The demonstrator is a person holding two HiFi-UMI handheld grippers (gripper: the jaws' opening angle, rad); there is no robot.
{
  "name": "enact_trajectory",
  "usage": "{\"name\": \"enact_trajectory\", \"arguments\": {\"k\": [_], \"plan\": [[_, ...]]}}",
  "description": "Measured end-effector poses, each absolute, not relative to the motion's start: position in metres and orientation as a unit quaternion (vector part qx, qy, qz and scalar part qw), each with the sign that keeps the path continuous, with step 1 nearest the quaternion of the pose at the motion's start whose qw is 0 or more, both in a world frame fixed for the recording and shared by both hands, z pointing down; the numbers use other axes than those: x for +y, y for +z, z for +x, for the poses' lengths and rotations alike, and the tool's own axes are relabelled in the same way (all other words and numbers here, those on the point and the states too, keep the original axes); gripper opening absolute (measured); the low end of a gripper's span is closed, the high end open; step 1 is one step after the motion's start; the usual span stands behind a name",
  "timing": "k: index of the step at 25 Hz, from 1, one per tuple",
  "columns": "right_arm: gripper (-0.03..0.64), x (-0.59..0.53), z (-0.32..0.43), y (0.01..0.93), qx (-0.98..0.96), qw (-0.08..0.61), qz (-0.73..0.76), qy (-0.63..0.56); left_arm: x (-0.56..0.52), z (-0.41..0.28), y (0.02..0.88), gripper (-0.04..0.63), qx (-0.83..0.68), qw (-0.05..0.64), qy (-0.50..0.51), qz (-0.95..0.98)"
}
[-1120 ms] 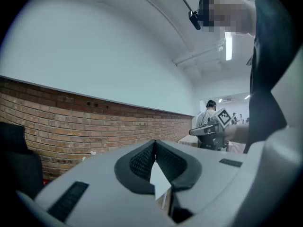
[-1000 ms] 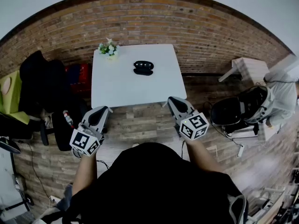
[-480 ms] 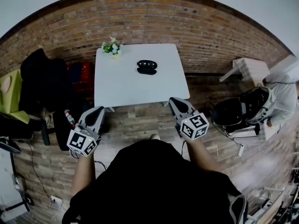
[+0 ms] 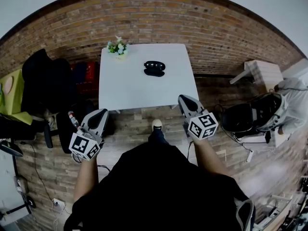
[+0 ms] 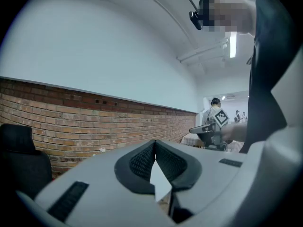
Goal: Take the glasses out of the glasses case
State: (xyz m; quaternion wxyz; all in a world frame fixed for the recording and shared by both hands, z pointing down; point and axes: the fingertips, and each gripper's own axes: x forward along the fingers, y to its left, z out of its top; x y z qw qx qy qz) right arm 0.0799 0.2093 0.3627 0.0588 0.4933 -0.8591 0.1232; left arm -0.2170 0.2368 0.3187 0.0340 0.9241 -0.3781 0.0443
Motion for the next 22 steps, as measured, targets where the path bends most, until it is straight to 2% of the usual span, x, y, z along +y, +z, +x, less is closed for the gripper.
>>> {"name": "enact_trajectory", "arguments": {"k": [9, 22], "plan": [[0.017, 0.168, 0.098, 0.366, -0.861, 0.057, 0.490, 0.123, 0.197, -0.192, 0.319, 0.011, -0.377, 0.030, 0.040, 0.925], [0.017, 0.113, 0.107, 0.381, -0.865, 0.071, 0.477, 0.136, 0.157, -0.182, 0.338, 0.011, -0.391, 0.067, 0.078, 0.915]]}}
